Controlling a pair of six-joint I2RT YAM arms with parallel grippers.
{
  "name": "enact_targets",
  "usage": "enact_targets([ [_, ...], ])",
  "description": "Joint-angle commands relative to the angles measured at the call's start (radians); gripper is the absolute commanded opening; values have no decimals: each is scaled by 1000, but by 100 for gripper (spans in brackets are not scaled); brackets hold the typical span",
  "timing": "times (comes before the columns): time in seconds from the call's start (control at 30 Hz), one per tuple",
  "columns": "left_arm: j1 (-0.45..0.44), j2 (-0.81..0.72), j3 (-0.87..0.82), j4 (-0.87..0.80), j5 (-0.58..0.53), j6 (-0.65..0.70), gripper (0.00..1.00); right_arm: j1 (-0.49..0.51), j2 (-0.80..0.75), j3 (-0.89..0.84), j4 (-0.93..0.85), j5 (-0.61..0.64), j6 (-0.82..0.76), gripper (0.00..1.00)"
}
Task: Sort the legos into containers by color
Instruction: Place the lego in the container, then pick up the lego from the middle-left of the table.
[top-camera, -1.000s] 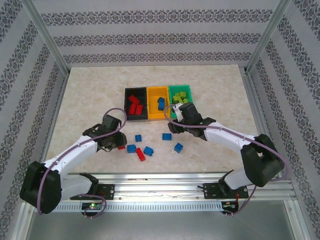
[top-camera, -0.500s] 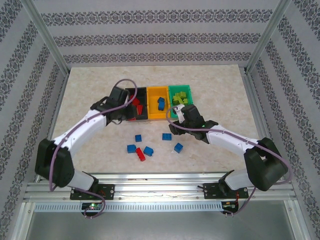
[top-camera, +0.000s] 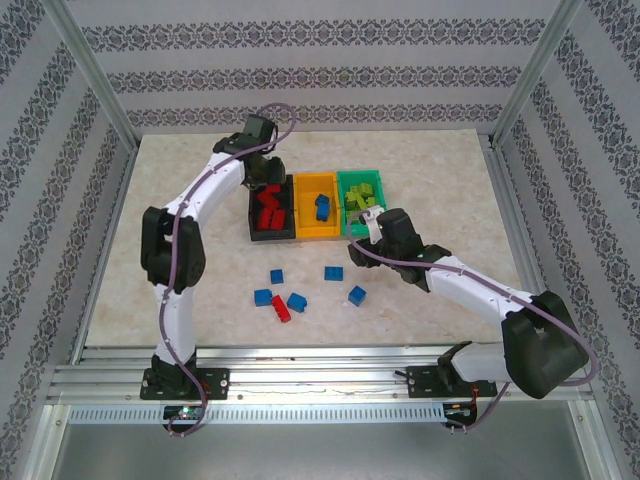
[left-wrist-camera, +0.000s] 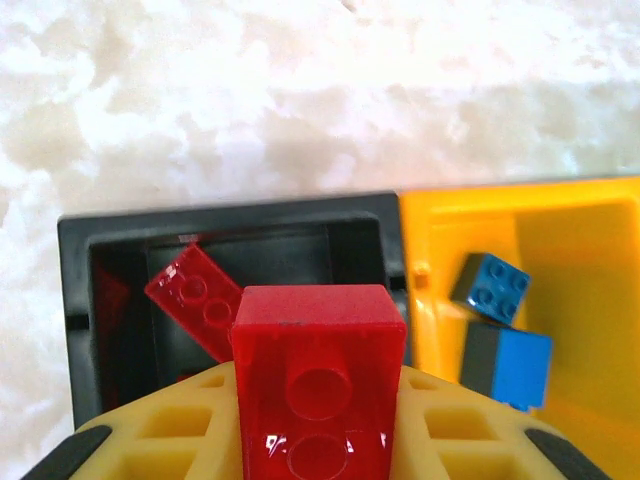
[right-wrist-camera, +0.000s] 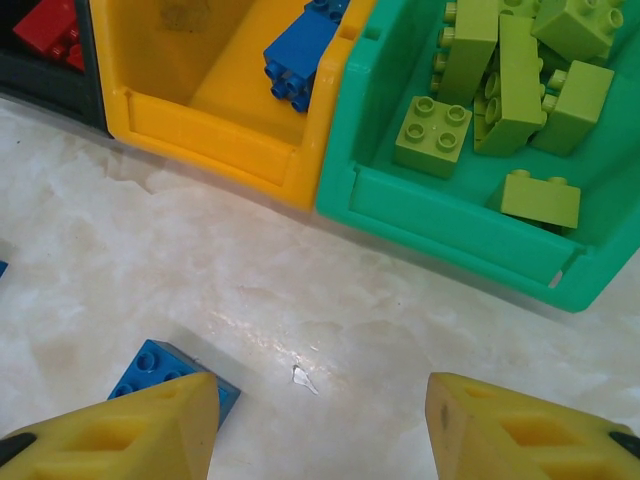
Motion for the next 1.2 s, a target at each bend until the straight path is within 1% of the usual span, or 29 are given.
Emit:
enact_targets([
  [0.0,2,64,110,-144,23,39,33,-6,-20,-10,23,-17,16,58],
  [0.07,3,88,138,-156,32,38,38,-9,-16,-8,21,-20,17,57],
  [0.13,2,90,138,-157,42,30,47,-9,-19,-10,24,-24,18,58],
  [0.17,2,81,127,-152,55,30,55,-9,-19,-12,29,-24,19,58],
  [0.2,2,66,110,-138,63,30,59,-9,-17,-13,31,-23,19,58],
  [0.23,2,49,90,-125,67,32,61,-11,-12,-12,30,-25,19,57],
  [0.33,2,-30,2,-81,68,29,62,-11,-6,-7,31,-41,22,58],
  [0.43,1,-139,-137,-10,87,21,62,-12,4,-11,42,-37,24,58],
  [0.6,-4,-346,-495,214,153,-26,61,-12,14,-8,48,-51,29,58],
  [0.73,-22,-461,-709,320,189,-59,59,-11,36,-1,42,-54,29,58],
  [0.97,-99,-620,-964,402,179,-130,58,-9,77,12,47,-64,29,57],
  [1.17,-174,-760,-1094,390,125,-188,58,-8,94,12,56,-66,31,57],
])
